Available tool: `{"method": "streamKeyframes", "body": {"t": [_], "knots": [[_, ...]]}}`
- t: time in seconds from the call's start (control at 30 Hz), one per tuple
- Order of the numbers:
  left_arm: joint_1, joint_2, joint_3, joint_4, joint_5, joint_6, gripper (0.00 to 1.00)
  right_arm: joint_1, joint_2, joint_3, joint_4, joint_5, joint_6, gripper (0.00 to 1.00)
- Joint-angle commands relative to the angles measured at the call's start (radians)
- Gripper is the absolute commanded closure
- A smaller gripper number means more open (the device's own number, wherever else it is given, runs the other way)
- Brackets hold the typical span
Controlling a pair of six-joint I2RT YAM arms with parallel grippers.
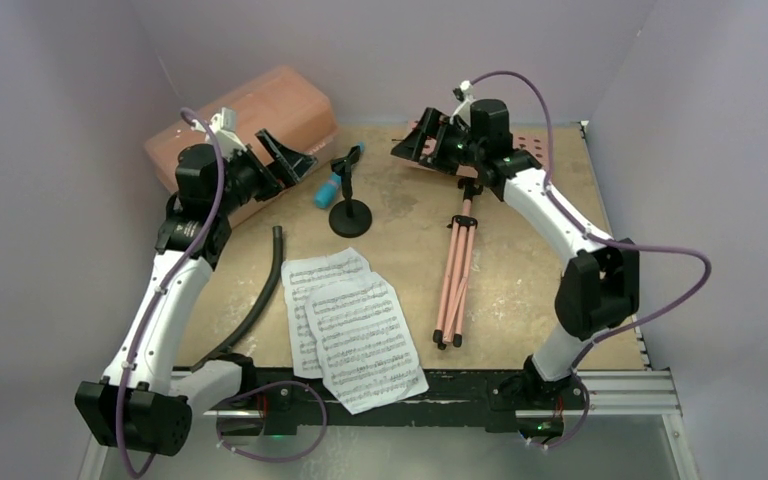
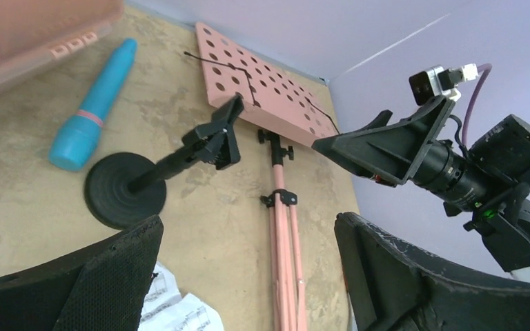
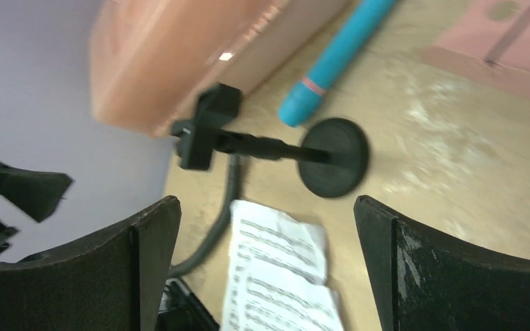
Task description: Set up the instrument practice props
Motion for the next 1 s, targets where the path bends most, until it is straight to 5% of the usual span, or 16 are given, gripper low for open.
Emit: {"method": "streamKeyframes", "body": {"t": [0.0,0.2,0.7,0.97], "knots": [[-0.069,0.020,0.019,0.065,0.016,-0.082,0.06,-0.021,-0.105,-0.082,-0.219,0.163,-0.185,0.02],[-0.220,0.090,0.034,0.124,-0.015,-0.139,0.07,-0.071,-0.191,-0.202,-0.310,0.294,-0.230,0.02],[-0.712,0.429,0.208,0.041,-0.193,-0.078,0.10,-0.244,-0.235,-0.395,-0.322,0.195,-0.191,0.02],[-0.900,0.776,0.470,-0.301,-0.410,-0.048,0.13,-0.291,-0.234,-0.400,-0.378,0.312,-0.217,0.02]]}}
